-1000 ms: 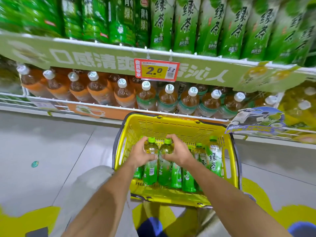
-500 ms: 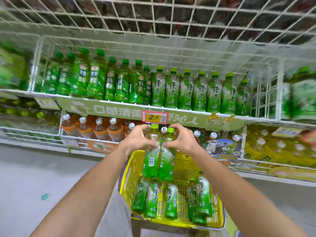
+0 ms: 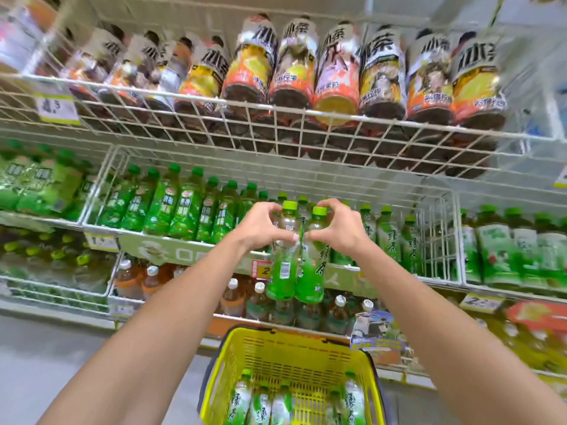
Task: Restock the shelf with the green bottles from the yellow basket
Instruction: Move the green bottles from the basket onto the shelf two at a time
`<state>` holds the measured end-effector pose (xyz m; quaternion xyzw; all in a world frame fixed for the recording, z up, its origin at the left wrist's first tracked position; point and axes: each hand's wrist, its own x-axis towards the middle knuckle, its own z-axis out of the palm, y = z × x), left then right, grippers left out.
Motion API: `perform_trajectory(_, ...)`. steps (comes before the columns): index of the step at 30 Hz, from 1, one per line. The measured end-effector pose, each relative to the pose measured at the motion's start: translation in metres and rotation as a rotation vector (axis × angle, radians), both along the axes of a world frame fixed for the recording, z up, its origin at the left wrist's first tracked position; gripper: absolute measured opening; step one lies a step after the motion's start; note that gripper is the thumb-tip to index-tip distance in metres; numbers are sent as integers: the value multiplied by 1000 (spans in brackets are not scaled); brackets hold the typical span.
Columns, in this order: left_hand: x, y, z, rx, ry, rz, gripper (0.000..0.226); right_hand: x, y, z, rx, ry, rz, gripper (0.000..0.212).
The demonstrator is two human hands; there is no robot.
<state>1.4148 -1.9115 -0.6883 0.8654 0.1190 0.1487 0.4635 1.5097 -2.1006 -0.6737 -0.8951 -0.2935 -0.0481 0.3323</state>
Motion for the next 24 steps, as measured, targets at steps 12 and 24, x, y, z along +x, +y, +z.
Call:
perform_trajectory(12,68,35,24,119,52,235,86,49,62,26,29,-14,-124,80)
perform_trajectory(24,78,73,36,172,126,25,64,86,44,19,51,313,212,88)
